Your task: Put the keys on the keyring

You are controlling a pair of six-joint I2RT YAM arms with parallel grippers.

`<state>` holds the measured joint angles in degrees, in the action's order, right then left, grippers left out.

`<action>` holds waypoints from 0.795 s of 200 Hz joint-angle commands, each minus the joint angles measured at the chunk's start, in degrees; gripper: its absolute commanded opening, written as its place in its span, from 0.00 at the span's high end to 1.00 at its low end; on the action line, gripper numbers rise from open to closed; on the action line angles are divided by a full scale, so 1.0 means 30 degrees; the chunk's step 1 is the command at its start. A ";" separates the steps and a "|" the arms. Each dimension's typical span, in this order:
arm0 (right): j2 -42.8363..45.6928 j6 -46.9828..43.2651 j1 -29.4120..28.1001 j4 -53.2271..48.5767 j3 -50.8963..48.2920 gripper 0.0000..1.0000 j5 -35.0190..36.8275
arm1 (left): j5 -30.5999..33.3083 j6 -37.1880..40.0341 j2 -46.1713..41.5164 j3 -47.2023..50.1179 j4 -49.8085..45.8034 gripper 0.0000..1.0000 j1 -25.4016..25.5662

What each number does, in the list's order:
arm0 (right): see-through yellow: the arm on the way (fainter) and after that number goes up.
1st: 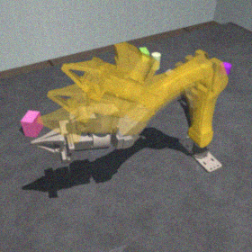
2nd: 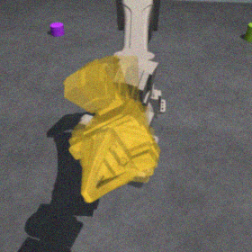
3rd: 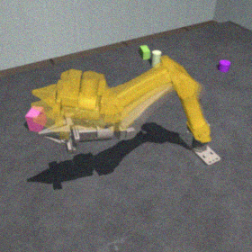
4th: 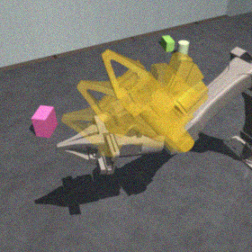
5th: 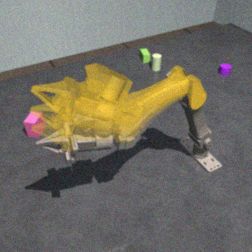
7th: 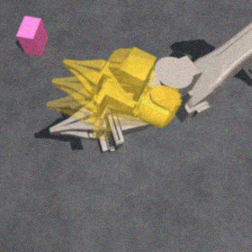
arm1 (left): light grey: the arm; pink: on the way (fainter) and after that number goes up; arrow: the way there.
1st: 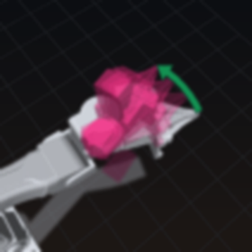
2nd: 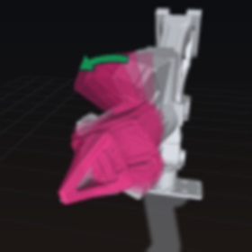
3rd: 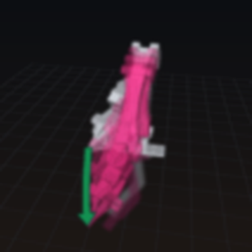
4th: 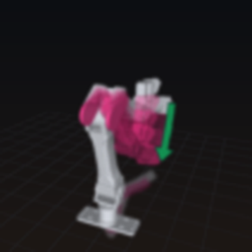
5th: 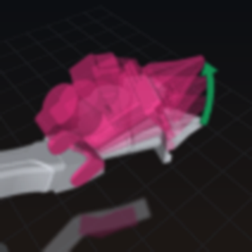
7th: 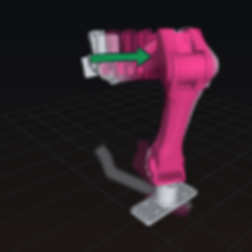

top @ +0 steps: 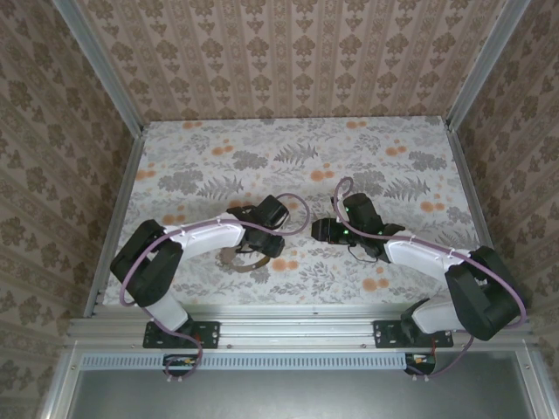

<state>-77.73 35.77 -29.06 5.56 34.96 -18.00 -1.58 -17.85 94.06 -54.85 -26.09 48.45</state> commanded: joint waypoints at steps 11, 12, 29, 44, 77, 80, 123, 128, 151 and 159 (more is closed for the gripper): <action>0.0184 -0.0233 0.0105 -0.0317 -0.0023 0.54 0.0360 | -0.0179 0.0382 0.0430 -0.0054 0.0174 0.69 0.0080; 0.0172 -0.0248 0.0106 -0.0324 -0.0023 0.54 0.0367 | -0.0177 0.0382 0.0417 -0.0055 0.0172 0.69 0.0066; 0.0182 -0.0262 0.0106 -0.0331 -0.0044 0.54 0.0338 | -0.0073 0.0353 0.0463 0.0026 0.0278 0.70 0.0024; 0.0173 -0.0276 0.0106 -0.0303 -0.0018 0.54 0.0338 | -0.0029 0.0346 0.0492 0.0039 0.0287 0.71 -0.0049; 0.0185 -0.0262 0.0106 -0.0241 -0.0008 0.55 0.0316 | -0.0046 0.0353 0.0550 0.0090 0.0315 0.73 -0.0212; 0.0163 -0.0255 0.0106 -0.0228 0.0012 0.55 0.0301 | -0.0049 0.0360 0.0550 0.0090 0.0316 0.73 -0.0215; 0.0203 -0.0299 0.0102 -0.0213 0.0019 0.55 0.0279 | 0.0114 0.0412 0.0715 0.0288 0.0308 0.73 -0.0412; 0.0218 -0.0319 0.0102 -0.0214 0.0007 0.55 0.0285 | 0.0133 0.0427 0.0726 0.0324 0.0330 0.74 -0.0399; 0.0246 -0.0343 0.0099 -0.0177 -0.0023 0.55 0.0300 | 0.0125 0.0431 0.0855 0.0412 0.0327 0.76 -0.0462; 0.0243 -0.0351 0.0106 -0.0183 -0.0036 0.55 0.0268 | 0.0148 0.0441 0.0871 0.0445 0.0363 0.77 -0.0465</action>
<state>-77.73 35.77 -29.06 5.58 34.96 -18.00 -1.52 -17.69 95.50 -54.61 -25.17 47.48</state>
